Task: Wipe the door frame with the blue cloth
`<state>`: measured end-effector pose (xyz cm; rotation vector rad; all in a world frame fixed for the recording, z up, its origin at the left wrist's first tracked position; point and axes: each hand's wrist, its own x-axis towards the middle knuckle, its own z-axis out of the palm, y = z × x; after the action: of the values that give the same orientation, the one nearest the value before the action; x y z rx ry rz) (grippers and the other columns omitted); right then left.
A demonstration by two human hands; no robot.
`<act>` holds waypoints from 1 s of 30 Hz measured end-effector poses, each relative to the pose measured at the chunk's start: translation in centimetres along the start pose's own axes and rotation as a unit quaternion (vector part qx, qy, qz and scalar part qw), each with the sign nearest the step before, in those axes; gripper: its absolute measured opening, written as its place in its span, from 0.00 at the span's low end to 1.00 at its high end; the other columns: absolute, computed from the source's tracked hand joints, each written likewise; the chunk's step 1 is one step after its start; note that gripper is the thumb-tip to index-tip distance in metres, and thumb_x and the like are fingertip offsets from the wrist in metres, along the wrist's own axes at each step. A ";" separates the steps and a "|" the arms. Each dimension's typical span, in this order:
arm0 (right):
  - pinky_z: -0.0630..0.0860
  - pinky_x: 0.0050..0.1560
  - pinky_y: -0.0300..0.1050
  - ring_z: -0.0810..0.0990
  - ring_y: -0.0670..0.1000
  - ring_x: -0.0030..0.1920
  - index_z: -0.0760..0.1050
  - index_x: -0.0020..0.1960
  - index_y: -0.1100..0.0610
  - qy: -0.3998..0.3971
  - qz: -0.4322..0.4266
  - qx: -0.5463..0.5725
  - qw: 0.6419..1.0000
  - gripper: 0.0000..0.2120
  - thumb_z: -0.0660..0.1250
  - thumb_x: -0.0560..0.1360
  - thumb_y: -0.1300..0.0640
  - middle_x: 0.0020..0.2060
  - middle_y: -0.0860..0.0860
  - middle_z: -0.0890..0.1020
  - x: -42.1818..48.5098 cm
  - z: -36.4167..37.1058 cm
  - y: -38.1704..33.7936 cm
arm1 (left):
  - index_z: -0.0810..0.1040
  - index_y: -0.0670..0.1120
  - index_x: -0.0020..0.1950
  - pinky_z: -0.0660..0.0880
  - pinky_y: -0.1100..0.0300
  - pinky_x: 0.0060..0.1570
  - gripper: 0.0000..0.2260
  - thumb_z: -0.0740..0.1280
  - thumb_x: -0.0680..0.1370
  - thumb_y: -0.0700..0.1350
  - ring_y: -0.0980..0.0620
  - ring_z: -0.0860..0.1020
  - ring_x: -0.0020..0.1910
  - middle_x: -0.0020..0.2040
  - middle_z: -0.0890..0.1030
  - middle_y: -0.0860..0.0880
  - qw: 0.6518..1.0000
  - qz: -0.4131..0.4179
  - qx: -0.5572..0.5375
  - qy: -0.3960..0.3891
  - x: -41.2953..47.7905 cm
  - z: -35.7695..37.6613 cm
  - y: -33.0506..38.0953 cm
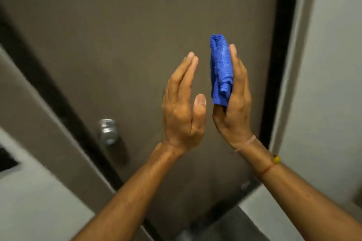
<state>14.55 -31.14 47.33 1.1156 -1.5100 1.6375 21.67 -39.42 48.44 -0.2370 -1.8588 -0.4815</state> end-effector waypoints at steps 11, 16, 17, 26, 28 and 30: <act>0.58 0.71 0.68 0.57 0.61 0.74 0.54 0.72 0.58 -0.114 -0.281 0.051 0.951 0.24 0.57 0.79 0.64 0.71 0.58 0.58 3.6 17.5 -18.2 | 0.62 0.40 0.71 0.62 0.54 0.71 0.24 0.56 0.75 0.44 0.48 0.64 0.72 0.72 0.66 0.44 0.919 0.060 0.372 0.120 3.0 -30.8 -1.4; 0.64 0.67 0.70 0.60 0.63 0.72 0.55 0.72 0.57 -0.123 -0.379 -0.076 0.914 0.25 0.56 0.76 0.60 0.73 0.59 0.61 4.9 21.5 -21.0 | 0.62 0.41 0.72 0.61 0.54 0.71 0.25 0.56 0.75 0.45 0.49 0.62 0.73 0.73 0.65 0.44 0.875 -0.038 0.471 0.109 4.5 -36.8 -4.2; 0.66 0.65 0.70 0.61 0.64 0.71 0.56 0.72 0.57 -0.120 -0.393 -0.096 0.907 0.25 0.56 0.75 0.59 0.71 0.60 0.62 5.1 21.9 -21.1 | 0.62 0.41 0.72 0.62 0.53 0.70 0.25 0.55 0.76 0.45 0.49 0.62 0.73 0.73 0.65 0.43 0.868 -0.055 0.481 0.108 4.9 -37.6 -4.9; 0.67 0.65 0.68 0.64 0.62 0.71 0.62 0.72 0.55 -0.159 -0.388 -0.223 0.880 0.28 0.59 0.72 0.62 0.71 0.60 0.67 6.7 26.2 -21.4 | 0.60 0.39 0.73 0.56 0.49 0.73 0.25 0.53 0.77 0.43 0.45 0.57 0.75 0.75 0.62 0.40 0.813 -0.033 0.578 0.063 9.7 -41.2 -10.0; 0.53 0.74 0.66 0.51 0.59 0.76 0.53 0.75 0.52 -0.212 -0.367 -0.244 0.872 0.38 0.64 0.68 0.53 0.76 0.58 0.55 5.6 27.2 -20.3 | 0.55 0.39 0.75 0.52 0.49 0.74 0.26 0.53 0.77 0.44 0.45 0.53 0.76 0.76 0.58 0.39 0.787 -0.010 0.616 0.030 9.7 -41.4 -11.0; 0.42 0.74 0.65 0.43 0.56 0.77 0.47 0.76 0.51 -0.232 -0.340 -0.224 0.883 0.42 0.60 0.67 0.43 0.77 0.55 0.47 4.7 27.9 -19.6 | 0.53 0.39 0.75 0.51 0.49 0.75 0.26 0.52 0.78 0.45 0.44 0.53 0.76 0.76 0.56 0.40 0.771 0.002 0.636 0.021 9.5 -41.5 -11.8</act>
<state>34.36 -56.42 59.68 1.5855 -1.4234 0.5290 49.44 -68.86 66.15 0.6856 -1.7477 0.8262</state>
